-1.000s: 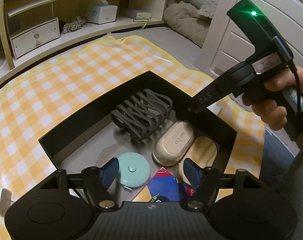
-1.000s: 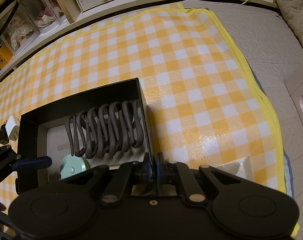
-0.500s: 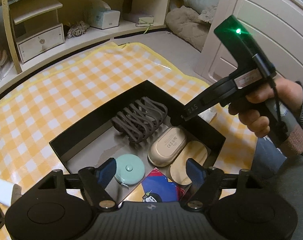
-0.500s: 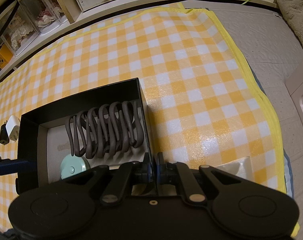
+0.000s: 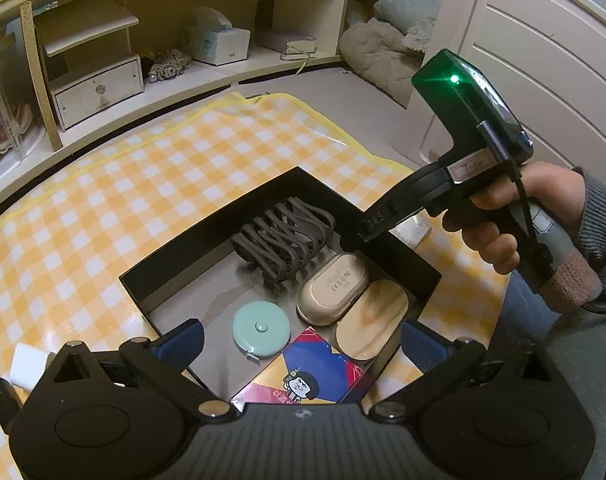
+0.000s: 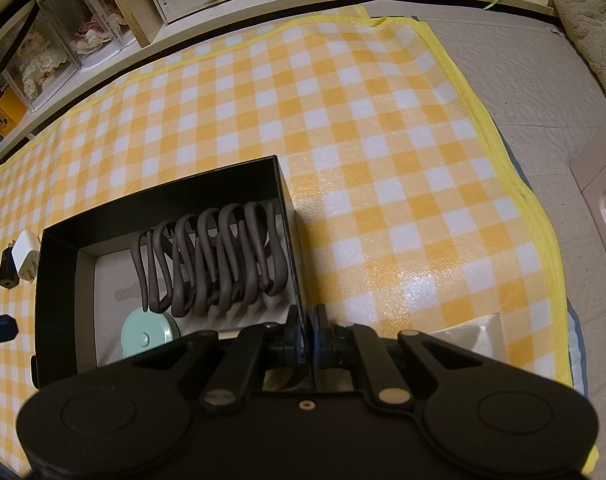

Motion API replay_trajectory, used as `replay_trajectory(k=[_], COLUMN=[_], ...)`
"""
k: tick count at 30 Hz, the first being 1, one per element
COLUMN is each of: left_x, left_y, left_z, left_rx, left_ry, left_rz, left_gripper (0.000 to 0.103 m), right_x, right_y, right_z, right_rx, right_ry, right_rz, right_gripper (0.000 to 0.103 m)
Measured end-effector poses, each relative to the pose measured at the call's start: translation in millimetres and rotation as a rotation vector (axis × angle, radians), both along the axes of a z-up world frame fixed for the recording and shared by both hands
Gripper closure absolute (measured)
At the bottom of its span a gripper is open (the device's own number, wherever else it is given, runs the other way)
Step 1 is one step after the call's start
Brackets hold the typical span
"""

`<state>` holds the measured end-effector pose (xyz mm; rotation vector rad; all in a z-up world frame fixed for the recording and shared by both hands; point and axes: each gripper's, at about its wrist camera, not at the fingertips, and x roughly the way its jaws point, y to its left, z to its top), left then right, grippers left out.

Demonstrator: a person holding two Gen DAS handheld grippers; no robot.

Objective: Organize rigid objects
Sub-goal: 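Carry the tape measure into the black box and open the left gripper, then move the left tool to the black smartwatch and close on it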

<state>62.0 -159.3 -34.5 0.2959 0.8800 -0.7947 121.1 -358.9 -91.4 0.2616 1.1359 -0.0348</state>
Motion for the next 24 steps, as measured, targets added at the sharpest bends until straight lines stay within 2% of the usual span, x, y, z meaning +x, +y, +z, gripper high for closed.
replay_trajectory(k=[8, 13, 24], left_x=[-4.5, -0.2, 25.7], left_y=[15.0, 33.0, 89.7], left_z=[15.9, 27.6, 43.2], left_rx=[0.001, -0.024, -0.044], left_ry=[-0.052, -0.052, -0.077], left_rz=[0.047, 0.083, 0.276], left_gripper=[0.000, 0.000, 0.000], right_x=[0.0, 0.0, 0.0], right_y=[0.1, 0.1, 0.0], right_z=[-0.1, 0.1, 0.2], right_rx=[0.001, 0.000, -0.001], right_ry=[0.000, 0.000, 0.000], right_rz=[-0.001, 0.000, 0.000], right_gripper=[0.097, 0.097, 0.096])
